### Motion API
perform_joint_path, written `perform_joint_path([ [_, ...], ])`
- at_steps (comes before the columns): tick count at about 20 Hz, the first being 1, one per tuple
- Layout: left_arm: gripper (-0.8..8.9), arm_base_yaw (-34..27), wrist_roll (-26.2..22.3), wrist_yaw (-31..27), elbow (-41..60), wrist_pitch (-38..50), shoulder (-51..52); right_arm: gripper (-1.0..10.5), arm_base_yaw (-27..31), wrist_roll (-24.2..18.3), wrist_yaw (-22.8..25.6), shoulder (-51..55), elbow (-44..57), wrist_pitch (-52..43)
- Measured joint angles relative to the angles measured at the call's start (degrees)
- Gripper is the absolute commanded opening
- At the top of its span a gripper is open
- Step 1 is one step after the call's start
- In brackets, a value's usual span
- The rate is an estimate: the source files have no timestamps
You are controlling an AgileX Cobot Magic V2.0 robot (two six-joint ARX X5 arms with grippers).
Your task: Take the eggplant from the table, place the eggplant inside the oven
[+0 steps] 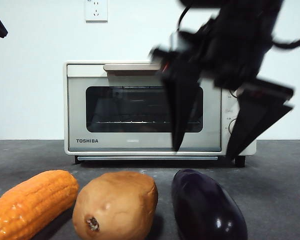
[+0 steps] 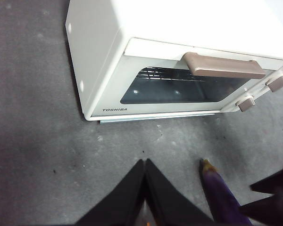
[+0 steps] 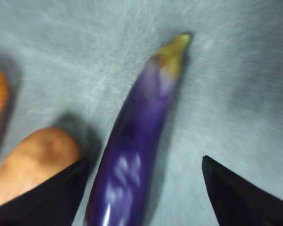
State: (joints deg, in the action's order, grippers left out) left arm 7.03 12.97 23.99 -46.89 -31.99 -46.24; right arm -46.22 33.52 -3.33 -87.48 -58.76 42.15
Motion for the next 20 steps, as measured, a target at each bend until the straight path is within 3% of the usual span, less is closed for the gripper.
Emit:
perform_joint_path([
  [8,0.04,0.0,-0.2,0.0,0.0,0.0,0.0,2.5,-1.0,0.4,-1.3,-8.1,-0.3,-4.1],
  [11,0.04,0.0,-0.2,0.0,0.0,0.0,0.0,1.4,-1.2,0.6,-2.7,-8.3,-0.3,-4.7],
  [14,0.04,0.0,-0.2,0.0,0.0,0.0,-0.2,1.3,-1.4,0.5,-2.7,-6.4,-0.4,-1.9],
  [16,0.04,0.0,-0.2,0.0,-0.1,-0.1,-0.3,1.3,-1.4,-2.5,-2.7,-2.1,-1.9,4.0],
  [20,0.04,2.3,-0.2,0.0,-4.3,-0.3,-4.2,1.3,-1.4,-13.5,-2.6,9.3,-4.0,10.8],
])
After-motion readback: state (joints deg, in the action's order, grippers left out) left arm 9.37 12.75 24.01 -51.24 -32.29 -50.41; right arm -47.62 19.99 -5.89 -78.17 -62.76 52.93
